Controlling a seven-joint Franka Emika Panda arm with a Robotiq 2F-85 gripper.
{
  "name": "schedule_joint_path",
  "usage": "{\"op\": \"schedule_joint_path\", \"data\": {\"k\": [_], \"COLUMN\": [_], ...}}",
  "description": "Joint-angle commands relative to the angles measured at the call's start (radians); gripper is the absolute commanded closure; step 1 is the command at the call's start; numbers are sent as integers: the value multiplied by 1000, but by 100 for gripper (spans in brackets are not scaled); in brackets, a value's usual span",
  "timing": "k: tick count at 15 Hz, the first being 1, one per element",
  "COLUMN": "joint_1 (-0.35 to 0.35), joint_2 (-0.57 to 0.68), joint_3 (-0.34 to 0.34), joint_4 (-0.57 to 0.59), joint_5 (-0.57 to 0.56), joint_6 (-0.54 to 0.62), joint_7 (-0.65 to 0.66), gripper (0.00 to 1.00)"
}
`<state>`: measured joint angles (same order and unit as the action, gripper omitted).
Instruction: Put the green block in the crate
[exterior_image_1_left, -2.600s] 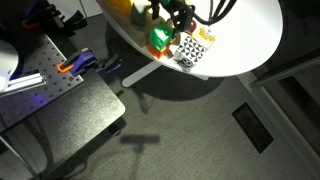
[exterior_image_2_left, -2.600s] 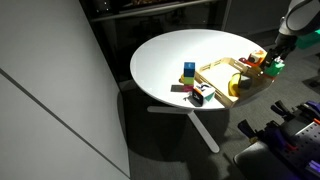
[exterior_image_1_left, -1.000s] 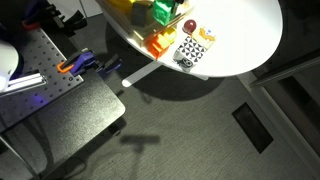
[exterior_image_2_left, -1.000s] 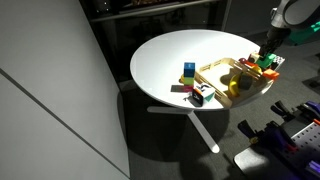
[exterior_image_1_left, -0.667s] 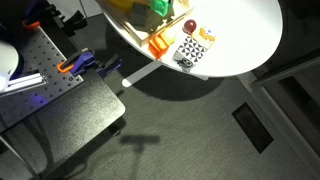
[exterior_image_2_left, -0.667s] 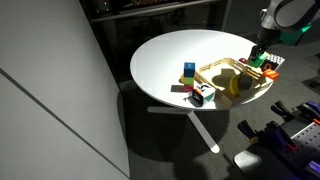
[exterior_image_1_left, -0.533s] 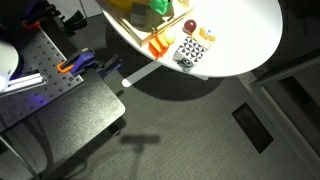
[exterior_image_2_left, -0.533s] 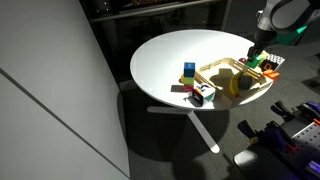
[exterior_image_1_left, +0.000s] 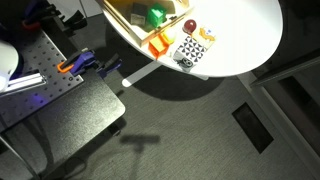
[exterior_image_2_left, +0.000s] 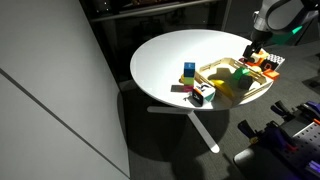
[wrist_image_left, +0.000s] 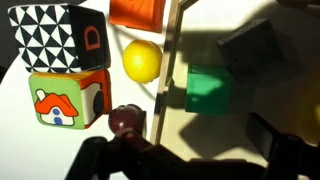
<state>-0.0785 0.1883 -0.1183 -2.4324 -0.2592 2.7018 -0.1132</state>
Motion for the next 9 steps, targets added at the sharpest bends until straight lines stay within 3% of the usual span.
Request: {"op": "schedule_joint_path", "data": {"k": [1, 9], "joint_1": [-6, -12], "joint_2": [-63, -200], "joint_3": [7, 19], "joint_4": [-15, -16], "joint_5": [30, 163], "joint_6": [-71, -383], "joint_7": [-14, -116], "gripper": [0, 0]}}
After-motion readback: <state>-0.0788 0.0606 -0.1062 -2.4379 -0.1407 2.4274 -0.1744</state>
